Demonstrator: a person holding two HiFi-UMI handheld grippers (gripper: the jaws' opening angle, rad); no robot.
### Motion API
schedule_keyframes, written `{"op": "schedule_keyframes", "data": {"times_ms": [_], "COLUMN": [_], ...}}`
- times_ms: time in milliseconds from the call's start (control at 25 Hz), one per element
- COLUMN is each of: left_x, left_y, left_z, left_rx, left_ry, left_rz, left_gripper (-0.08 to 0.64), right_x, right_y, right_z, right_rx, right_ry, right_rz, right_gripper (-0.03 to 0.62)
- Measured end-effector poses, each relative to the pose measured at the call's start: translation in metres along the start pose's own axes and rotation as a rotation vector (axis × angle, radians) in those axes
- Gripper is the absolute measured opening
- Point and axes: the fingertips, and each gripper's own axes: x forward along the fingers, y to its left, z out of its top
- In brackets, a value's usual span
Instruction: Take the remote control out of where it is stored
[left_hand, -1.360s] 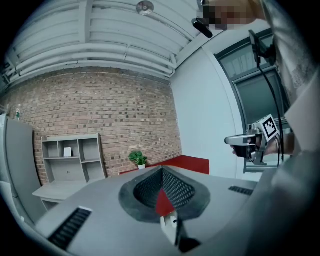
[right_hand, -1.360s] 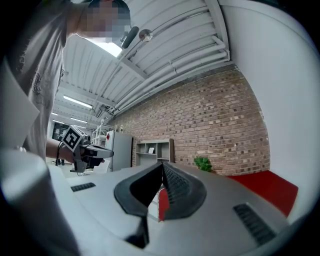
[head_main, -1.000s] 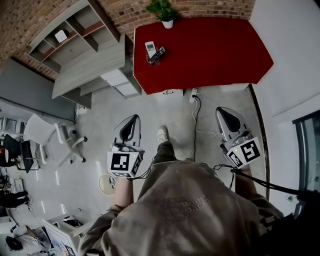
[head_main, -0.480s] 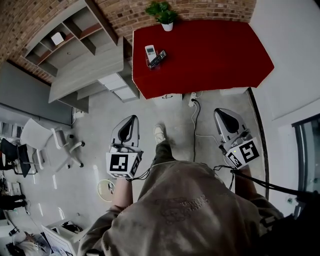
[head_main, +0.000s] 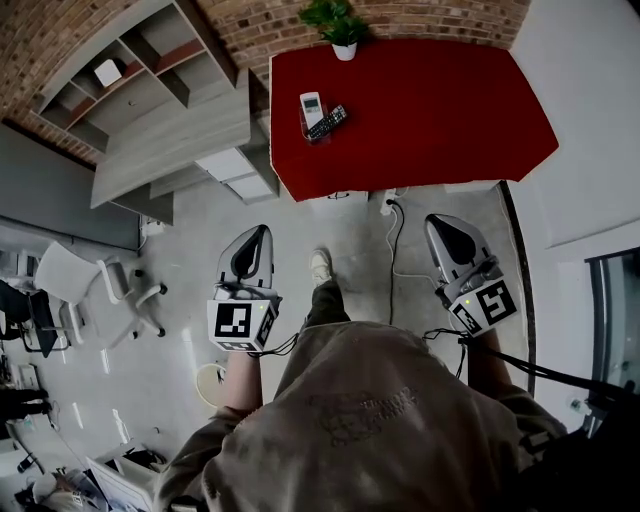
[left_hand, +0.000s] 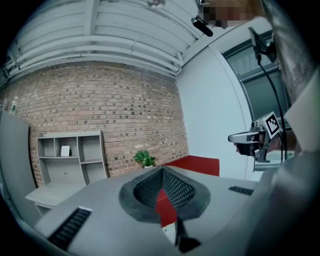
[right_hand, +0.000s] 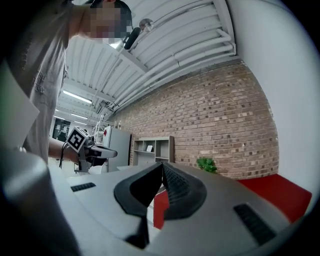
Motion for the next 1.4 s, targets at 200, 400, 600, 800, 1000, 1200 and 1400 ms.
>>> {"op": "schedule_keyframes", "data": {"times_ms": [200,400,600,800,1000,1200,1400], "left_x": [0.028,0.053,0.071,0.095,0.128,0.161,0.189], "left_y": [0.03,0.06,0.104,0.132,0.155,0.187,0.226], "left_z": [0.004,0.009,0.011,0.008,-0.002,0.004,0.003], "left_rx": [0.006,0.009,-0.004,-0.022,-0.047,-0.072,-0.065], "left_ry": [-0.013,-0.029,-0.032,-0.027,-0.007,-0.038,-0.029], "left_rz": [0.003,0.007,0.03,0.01,-0.033,-0.067,-0.082], "left_gripper": [0.009,0.009,0.009,0.009,0.009,0.009,0.009], "right_x": [0.035,0.075,0.117,0.154,0.19,0.23,0.274], "right_y": [-0.013,-0.02,-0.025,-0.025,-0.031,-0.044,-0.055], "right_z": [-0.003,-0.011,-0.017,-0.014,-0.012,-0.011,-0.009], "right_rx": [0.046,0.031,0.046,0.069,0.067,0.055,0.075], "right_ry": [0.003,0.025,0.057,0.064,0.088,0.1,0.101], "right_rz": [-0.021,-0.021,-0.019,-0.021,-0.045,-0.082,-0.126], "right_gripper": [0.014,0.014,0.014,0.014,0.014,0.014,0.014]}}
